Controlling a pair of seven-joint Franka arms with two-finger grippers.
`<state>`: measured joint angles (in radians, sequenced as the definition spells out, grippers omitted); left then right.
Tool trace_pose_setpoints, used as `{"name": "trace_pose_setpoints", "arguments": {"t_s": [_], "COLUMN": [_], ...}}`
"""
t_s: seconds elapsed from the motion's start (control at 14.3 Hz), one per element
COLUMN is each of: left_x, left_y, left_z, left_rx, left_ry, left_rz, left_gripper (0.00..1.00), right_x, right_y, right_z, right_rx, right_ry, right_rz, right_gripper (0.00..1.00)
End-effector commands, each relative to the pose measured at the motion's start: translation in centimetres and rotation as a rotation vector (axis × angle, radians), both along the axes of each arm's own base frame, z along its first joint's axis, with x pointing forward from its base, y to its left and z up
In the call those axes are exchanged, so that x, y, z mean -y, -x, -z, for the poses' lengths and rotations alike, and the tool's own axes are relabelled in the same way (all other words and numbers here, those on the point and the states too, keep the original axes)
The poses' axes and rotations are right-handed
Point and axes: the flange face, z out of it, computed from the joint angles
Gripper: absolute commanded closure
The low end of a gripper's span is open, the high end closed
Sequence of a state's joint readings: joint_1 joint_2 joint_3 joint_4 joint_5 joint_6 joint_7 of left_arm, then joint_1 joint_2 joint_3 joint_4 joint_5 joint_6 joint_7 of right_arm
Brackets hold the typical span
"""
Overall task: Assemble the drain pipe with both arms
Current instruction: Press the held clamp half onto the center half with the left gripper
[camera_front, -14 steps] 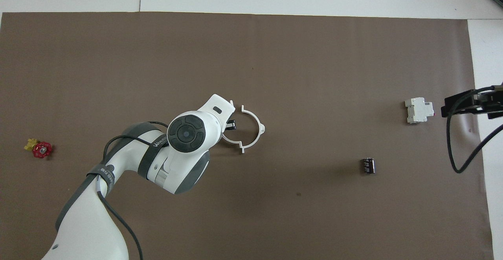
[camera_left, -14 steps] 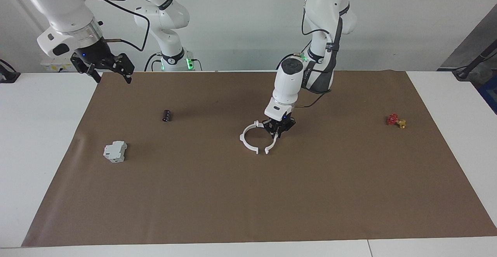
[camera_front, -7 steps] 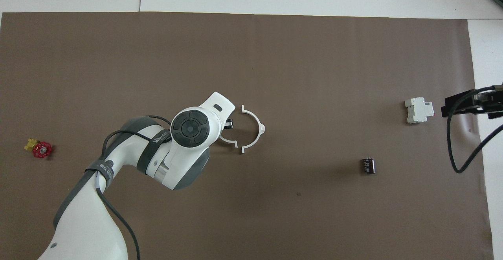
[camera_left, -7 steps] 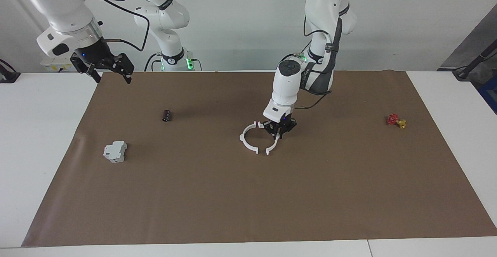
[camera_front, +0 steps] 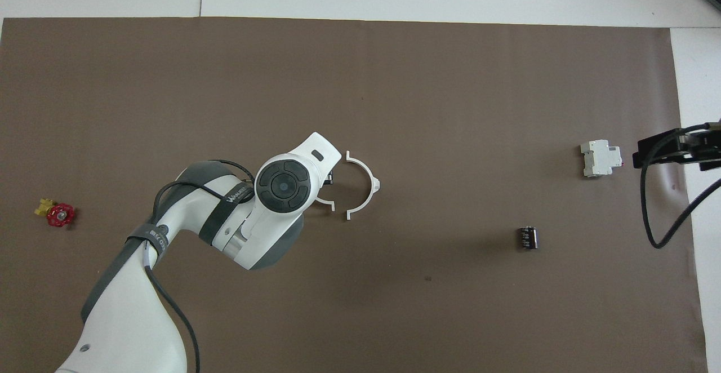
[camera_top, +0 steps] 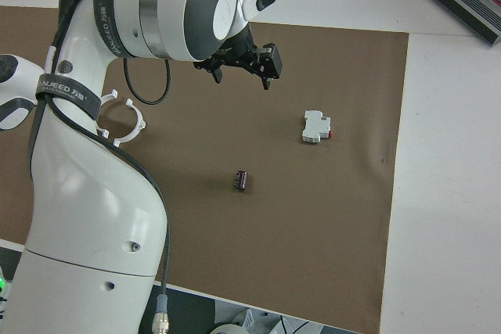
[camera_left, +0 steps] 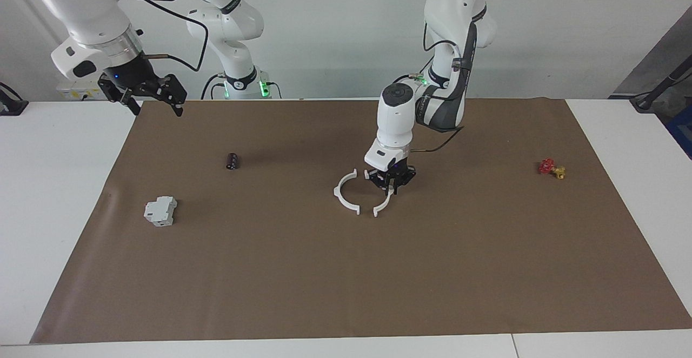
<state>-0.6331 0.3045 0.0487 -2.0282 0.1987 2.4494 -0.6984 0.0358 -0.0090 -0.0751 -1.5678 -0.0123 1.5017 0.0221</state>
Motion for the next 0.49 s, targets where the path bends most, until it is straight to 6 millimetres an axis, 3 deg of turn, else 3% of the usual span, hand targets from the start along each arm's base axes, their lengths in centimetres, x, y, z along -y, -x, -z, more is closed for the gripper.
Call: {"name": "trace_pose_setpoints", "arguments": {"t_s": [0.0, 0.42], "left_x": [0.60, 1.02], "left_y": [-0.18, -0.25], "left_z": [0.32, 0.10], "left_rx": [0.029, 0.040], "left_ry": [-0.003, 0.002], "left_rz": [0.027, 0.038], "left_gripper": [1.00, 1.00], "right_x": [0.27, 0.27], "right_y": [-0.10, -0.10], "right_z": [-0.01, -0.01], "right_rx": [0.013, 0.013], "right_ry": [-0.001, -0.001], "right_rz": [0.013, 0.013], "right_gripper": [0.00, 0.00]}}
